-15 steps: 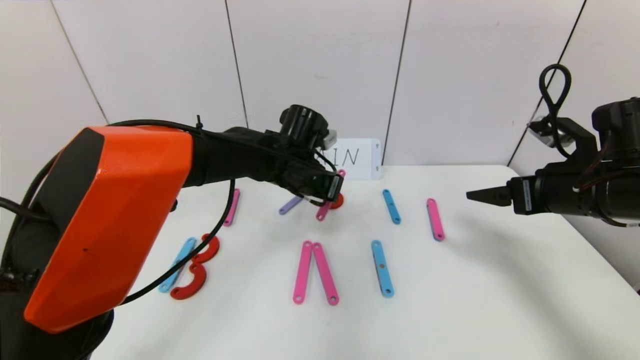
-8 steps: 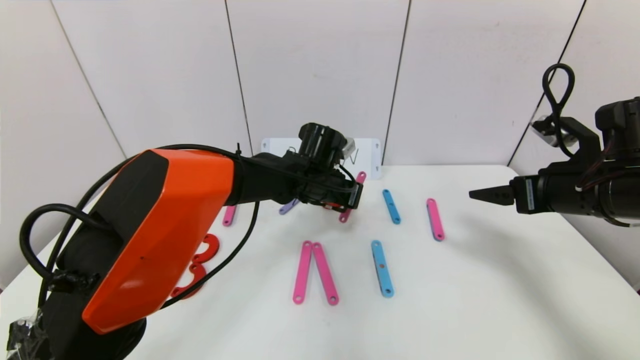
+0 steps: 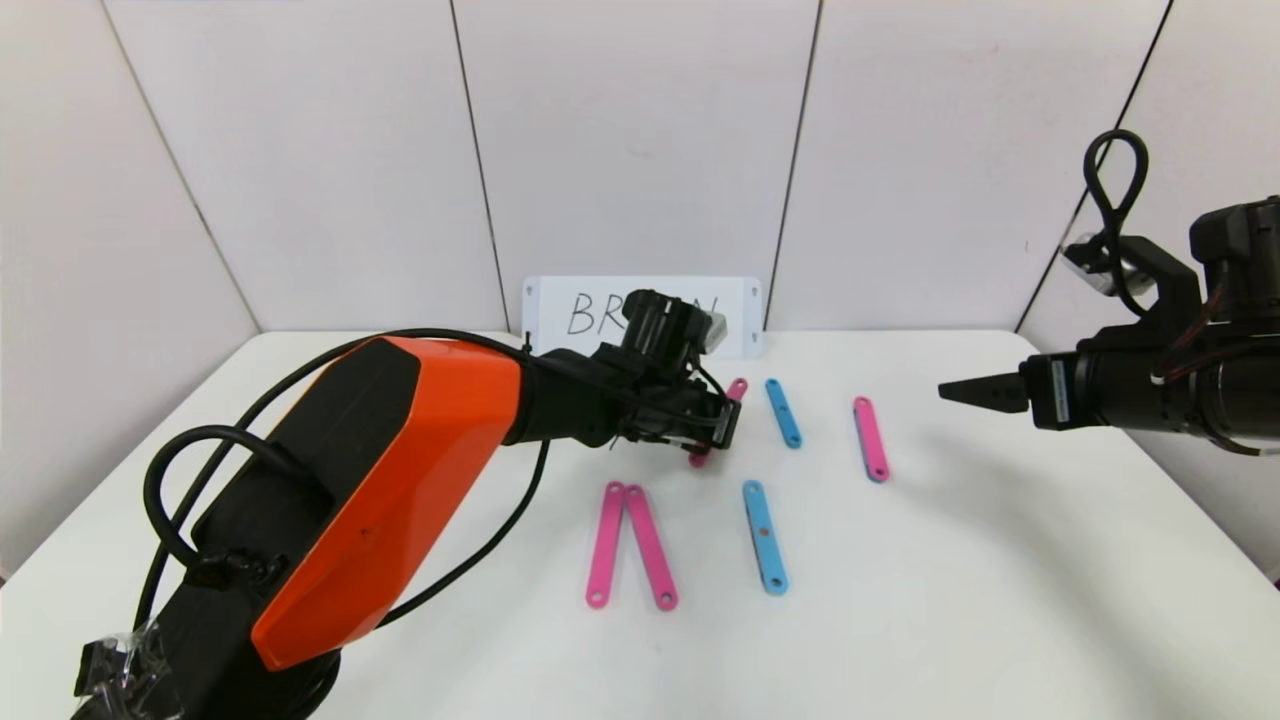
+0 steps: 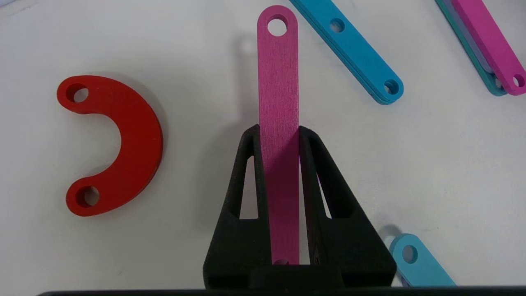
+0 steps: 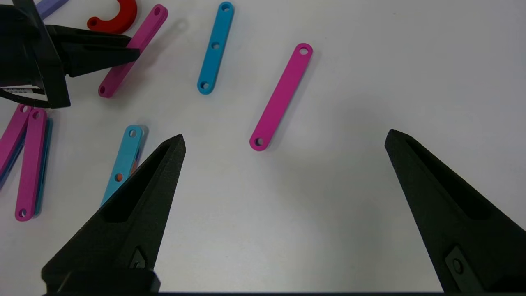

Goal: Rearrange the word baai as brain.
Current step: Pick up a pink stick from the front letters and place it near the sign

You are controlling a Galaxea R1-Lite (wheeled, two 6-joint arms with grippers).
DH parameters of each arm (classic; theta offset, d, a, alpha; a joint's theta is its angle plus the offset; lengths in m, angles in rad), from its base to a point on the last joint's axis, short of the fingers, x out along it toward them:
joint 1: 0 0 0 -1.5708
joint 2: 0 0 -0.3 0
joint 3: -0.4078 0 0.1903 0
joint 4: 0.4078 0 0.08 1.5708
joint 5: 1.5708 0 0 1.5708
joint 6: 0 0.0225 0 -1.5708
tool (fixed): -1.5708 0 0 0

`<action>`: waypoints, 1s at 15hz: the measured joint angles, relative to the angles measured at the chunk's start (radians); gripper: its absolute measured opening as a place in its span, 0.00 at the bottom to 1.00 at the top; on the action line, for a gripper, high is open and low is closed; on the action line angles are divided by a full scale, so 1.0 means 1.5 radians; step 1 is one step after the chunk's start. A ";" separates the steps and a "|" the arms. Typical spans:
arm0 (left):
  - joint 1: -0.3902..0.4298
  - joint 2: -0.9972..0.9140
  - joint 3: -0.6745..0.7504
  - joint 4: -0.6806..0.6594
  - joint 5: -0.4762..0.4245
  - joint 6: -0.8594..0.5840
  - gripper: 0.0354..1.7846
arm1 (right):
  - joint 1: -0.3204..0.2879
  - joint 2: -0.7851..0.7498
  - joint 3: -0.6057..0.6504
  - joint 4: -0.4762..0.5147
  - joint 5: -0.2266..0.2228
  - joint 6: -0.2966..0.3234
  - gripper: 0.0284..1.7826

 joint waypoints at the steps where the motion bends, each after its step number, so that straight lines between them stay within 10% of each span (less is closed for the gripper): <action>1: -0.001 0.001 0.000 -0.001 0.002 0.000 0.14 | 0.000 0.000 0.000 0.000 0.000 0.000 0.95; 7: 0.000 0.005 0.000 -0.010 0.003 0.001 0.27 | 0.000 0.002 0.001 0.000 0.000 0.000 0.95; 15: 0.002 -0.001 -0.003 -0.010 0.003 0.000 0.91 | 0.000 0.002 0.000 -0.001 0.001 0.000 0.95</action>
